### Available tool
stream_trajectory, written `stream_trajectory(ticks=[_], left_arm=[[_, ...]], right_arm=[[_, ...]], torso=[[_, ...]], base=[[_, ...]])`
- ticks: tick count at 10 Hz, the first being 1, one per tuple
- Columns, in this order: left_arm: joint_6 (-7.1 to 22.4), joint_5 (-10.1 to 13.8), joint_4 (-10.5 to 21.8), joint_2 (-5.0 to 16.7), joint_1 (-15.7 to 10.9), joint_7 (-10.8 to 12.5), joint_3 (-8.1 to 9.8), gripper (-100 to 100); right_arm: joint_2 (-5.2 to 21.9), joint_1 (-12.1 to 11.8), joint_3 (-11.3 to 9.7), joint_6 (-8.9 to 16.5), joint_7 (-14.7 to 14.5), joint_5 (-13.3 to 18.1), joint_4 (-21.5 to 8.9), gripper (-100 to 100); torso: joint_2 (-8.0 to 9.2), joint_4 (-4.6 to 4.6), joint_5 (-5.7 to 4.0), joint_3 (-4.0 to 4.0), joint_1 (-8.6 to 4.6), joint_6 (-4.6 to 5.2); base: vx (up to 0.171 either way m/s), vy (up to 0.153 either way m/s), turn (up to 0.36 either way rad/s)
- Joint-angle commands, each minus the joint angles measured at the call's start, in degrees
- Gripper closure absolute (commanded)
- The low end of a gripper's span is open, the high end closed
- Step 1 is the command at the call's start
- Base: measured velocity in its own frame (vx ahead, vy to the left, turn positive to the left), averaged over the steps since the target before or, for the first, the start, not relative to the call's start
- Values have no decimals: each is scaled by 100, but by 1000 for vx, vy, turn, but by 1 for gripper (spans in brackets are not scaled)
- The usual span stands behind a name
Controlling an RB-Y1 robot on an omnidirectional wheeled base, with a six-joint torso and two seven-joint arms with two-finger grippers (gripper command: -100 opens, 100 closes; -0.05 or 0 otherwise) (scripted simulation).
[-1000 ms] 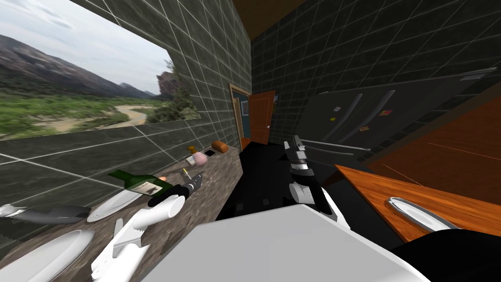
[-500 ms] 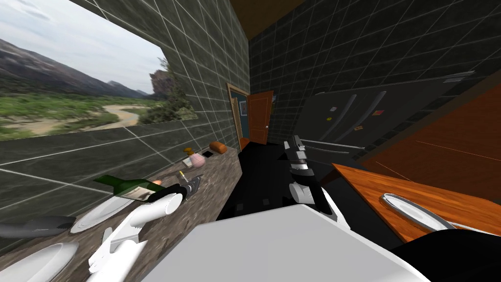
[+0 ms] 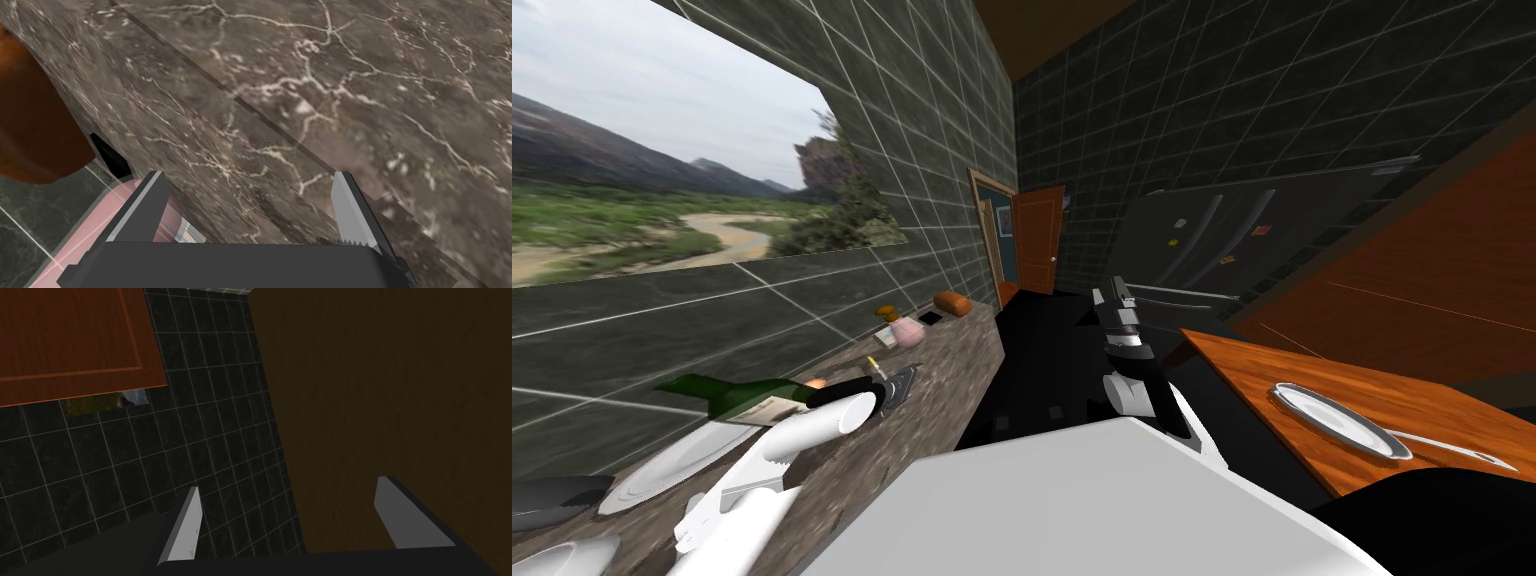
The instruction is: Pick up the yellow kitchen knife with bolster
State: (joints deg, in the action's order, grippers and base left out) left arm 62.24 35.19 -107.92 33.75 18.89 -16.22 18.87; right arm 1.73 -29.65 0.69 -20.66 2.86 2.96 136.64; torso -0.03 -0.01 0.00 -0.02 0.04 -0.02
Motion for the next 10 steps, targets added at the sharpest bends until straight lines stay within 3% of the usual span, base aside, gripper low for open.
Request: stream_trajectory(ticks=[1,2,4,5,7,10], left_arm=[[237,10,-1,12,-10,-14,11,-100],[438,197,188,159,-116,-191,116,-100],[669,197,188,159,-116,-191,116,-100],[882,379,373,303,-222,-370,218,-100],[1085,379,373,303,-222,-370,218,-100],[1627,720,729,576,-427,-725,414,-100]], right_arm=[[0,0,0,0,0,0,0,0],[0,0,0,0,0,0,0,0],[0,0,0,0,0,0,0,0],[0,0,0,0,0,0,0,0],[0,0,0,0,0,0,0,0],[0,0,0,0,0,0,0,0]], torso=[[0,0,0,0,0,0],[2,0,0,1,-1,-1],[2,0,0,1,-1,-1],[3,1,0,2,-1,-2],[4,1,0,2,-1,-1],[6,1,0,3,-1,-1]], base=[[0,0,0],[3,-3,-129],[3,2,-35],[-1,-5,-149],[-2,1,-28],[-9,2,-113]])
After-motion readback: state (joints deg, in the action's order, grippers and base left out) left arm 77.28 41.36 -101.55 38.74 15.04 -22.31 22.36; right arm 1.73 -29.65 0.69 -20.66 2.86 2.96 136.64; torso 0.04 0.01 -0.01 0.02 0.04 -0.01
